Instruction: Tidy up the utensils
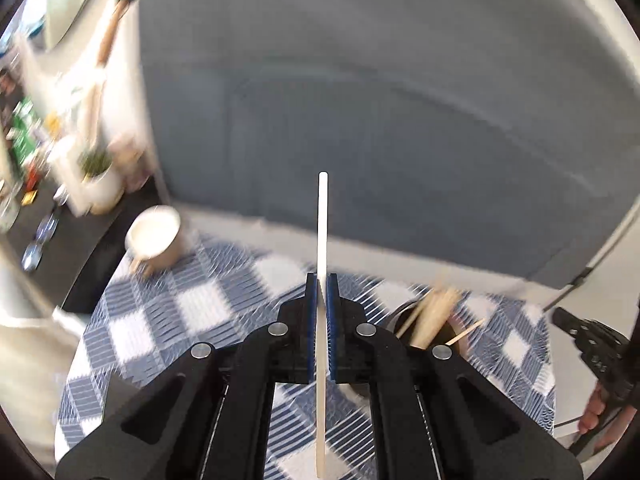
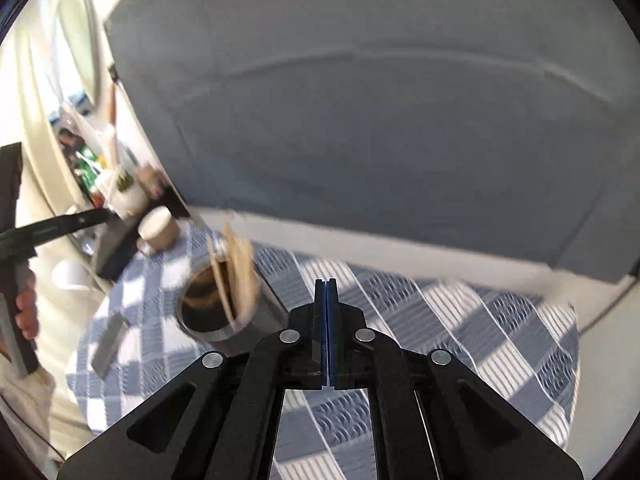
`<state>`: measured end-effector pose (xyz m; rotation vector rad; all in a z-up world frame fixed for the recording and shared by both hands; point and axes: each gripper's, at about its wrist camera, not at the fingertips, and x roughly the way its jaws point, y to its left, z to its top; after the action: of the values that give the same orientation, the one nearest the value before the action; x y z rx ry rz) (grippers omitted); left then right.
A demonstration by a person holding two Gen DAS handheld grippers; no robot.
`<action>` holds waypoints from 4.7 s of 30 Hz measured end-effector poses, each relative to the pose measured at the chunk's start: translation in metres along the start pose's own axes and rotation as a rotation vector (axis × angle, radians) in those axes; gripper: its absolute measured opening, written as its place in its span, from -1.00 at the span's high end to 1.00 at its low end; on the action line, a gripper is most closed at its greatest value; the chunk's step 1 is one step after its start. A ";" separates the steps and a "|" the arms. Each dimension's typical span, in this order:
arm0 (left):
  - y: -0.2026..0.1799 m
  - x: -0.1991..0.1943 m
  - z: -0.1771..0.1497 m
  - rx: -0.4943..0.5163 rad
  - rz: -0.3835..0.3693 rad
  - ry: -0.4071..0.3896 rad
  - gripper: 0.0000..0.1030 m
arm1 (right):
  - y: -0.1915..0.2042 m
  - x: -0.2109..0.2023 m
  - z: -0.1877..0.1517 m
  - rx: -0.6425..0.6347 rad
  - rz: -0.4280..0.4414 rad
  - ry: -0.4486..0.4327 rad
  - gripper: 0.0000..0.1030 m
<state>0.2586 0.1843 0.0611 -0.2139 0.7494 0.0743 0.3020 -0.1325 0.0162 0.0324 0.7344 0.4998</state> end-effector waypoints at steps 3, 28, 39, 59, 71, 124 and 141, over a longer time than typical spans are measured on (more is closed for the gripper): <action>-0.016 -0.007 0.013 0.011 -0.091 -0.077 0.91 | 0.010 -0.005 0.013 0.004 0.048 -0.075 0.99; -0.049 0.083 -0.020 0.071 -0.402 -0.208 0.91 | 0.073 0.081 0.001 -0.114 0.231 -0.050 0.98; -0.035 0.084 -0.054 0.079 -0.347 -0.169 0.40 | 0.073 0.079 -0.034 -0.147 0.179 -0.013 0.82; -0.037 -0.017 -0.094 0.140 -0.032 -0.156 -0.88 | 0.070 -0.018 -0.052 -0.137 0.044 -0.140 -0.74; -0.071 -0.069 -0.155 0.172 0.048 -0.081 -0.88 | 0.055 -0.071 -0.123 -0.089 0.011 -0.076 -0.77; -0.157 -0.210 -0.229 0.173 0.141 -0.142 -0.88 | 0.066 -0.224 -0.179 -0.019 -0.153 -0.095 -0.84; -0.156 -0.206 -0.226 0.178 0.121 -0.138 -0.89 | 0.068 -0.225 -0.175 -0.029 -0.169 -0.090 -0.84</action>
<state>-0.0209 -0.0154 0.0669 0.0065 0.6267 0.1355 0.0174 -0.1986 0.0414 -0.0341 0.6354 0.3453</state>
